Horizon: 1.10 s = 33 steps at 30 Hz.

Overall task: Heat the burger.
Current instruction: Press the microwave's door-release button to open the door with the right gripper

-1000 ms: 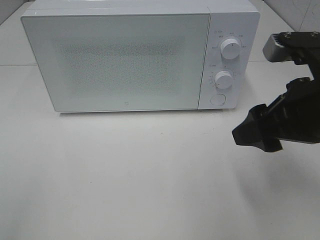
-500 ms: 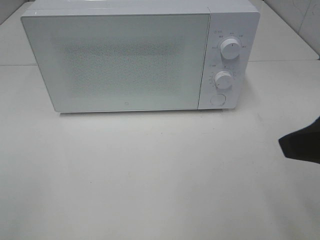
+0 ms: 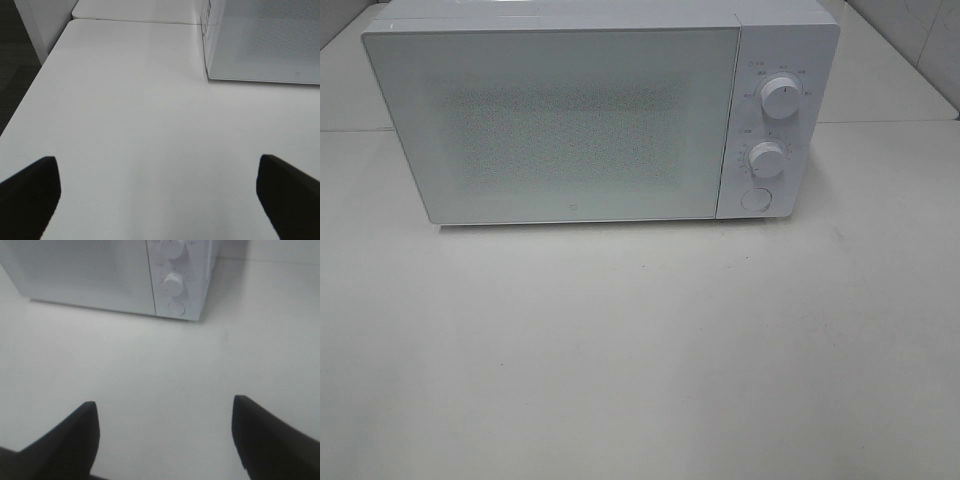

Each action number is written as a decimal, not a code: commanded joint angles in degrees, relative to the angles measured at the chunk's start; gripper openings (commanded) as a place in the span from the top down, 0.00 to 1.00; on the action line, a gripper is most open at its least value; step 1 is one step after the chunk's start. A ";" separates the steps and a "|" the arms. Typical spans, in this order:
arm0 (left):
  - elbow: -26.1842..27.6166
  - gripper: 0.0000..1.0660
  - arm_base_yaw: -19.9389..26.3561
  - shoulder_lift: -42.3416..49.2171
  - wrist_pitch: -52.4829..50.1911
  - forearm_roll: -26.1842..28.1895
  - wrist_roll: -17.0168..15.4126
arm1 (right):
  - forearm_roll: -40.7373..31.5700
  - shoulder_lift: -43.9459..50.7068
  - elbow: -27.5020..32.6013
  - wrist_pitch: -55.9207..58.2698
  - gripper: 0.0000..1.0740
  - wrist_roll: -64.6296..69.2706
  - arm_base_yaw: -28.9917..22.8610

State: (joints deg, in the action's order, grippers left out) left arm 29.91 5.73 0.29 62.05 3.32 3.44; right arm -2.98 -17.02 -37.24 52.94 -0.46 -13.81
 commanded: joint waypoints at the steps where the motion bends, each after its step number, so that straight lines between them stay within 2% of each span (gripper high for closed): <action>1: -0.17 0.05 0.11 1.03 -0.74 0.06 -0.17 | 0.34 4.01 0.29 0.46 0.33 3.15 1.55; 7: -0.17 0.05 0.11 1.03 -0.74 0.06 -0.17 | 0.17 14.78 5.10 0.97 0.33 4.18 6.99; 12: -0.17 0.05 0.11 1.03 -0.74 0.06 -0.17 | 0.17 18.85 8.48 0.86 0.33 4.47 8.25; 33: -0.17 0.05 0.11 0.97 -0.74 0.06 -0.23 | 0.17 18.74 9.28 2.01 0.33 4.41 8.37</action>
State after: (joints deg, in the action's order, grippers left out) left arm 29.91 5.73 0.29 62.05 3.32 3.44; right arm -2.75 0.29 -28.02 55.35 3.44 -5.61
